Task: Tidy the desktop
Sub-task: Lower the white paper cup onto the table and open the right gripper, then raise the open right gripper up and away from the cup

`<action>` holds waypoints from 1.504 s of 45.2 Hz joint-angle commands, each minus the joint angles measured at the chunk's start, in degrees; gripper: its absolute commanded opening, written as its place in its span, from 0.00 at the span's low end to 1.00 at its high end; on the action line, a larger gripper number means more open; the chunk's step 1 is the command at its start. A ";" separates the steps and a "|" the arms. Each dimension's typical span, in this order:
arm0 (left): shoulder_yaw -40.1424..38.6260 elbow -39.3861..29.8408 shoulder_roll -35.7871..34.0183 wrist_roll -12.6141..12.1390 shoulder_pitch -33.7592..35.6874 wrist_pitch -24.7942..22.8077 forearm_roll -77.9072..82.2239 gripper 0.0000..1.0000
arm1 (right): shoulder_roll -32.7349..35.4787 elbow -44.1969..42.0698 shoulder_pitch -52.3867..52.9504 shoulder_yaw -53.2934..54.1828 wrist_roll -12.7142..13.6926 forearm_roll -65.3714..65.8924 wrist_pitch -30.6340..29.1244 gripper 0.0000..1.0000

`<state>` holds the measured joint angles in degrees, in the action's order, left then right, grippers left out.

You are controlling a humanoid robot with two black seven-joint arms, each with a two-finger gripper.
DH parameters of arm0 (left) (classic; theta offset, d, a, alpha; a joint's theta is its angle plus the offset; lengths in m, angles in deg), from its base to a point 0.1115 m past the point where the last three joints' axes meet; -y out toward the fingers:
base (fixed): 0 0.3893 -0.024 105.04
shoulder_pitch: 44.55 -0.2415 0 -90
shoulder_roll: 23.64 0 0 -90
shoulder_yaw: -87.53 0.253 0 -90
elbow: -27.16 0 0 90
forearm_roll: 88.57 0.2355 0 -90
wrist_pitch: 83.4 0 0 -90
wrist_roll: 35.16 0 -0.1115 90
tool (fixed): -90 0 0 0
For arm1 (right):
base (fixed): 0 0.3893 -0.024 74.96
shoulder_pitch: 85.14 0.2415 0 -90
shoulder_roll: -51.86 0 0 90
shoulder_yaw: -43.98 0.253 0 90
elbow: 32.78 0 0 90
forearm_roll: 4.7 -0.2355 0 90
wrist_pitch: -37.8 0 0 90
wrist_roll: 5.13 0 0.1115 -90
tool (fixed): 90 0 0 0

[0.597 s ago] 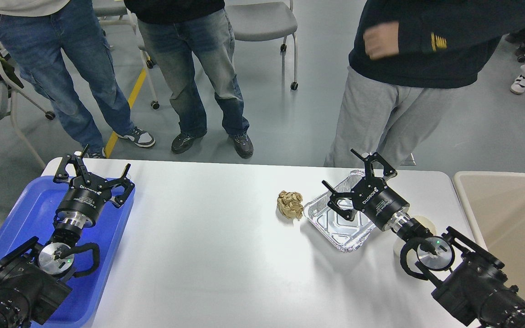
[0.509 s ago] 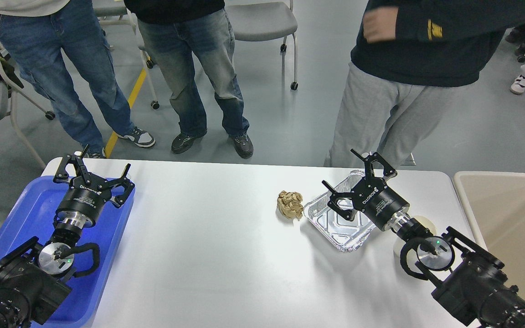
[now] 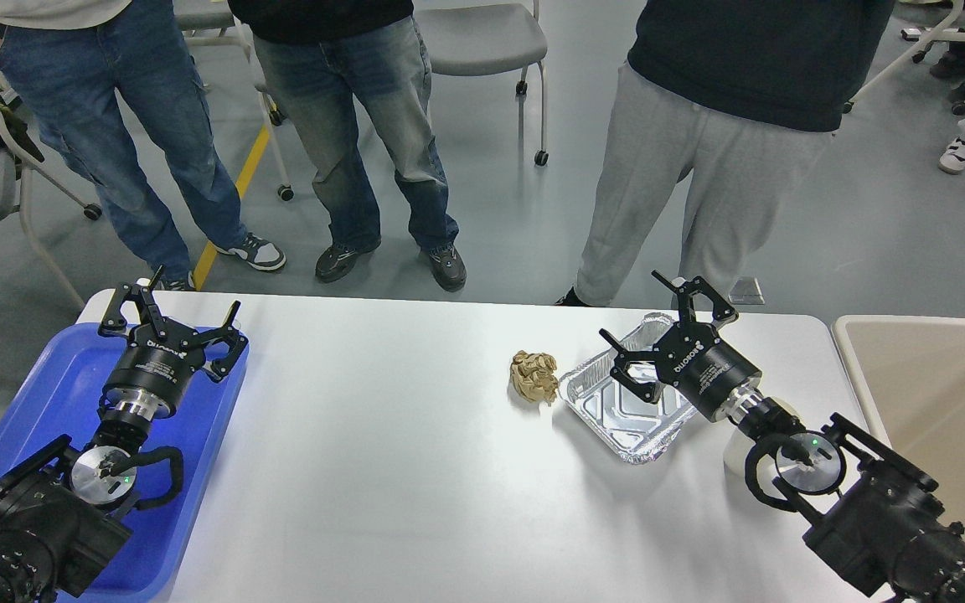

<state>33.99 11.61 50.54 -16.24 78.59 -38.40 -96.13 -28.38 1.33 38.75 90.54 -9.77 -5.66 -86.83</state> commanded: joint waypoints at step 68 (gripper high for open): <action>0.01 0.00 0.00 -0.02 0.00 0.00 0.00 1.00 | 45.44 34.00 44.24 -58.50 4.73 44.89 6.57 1.00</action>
<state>34.00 11.60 50.54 -16.25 78.59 -38.40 -96.13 15.36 27.68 78.32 43.46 -5.05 23.19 -84.95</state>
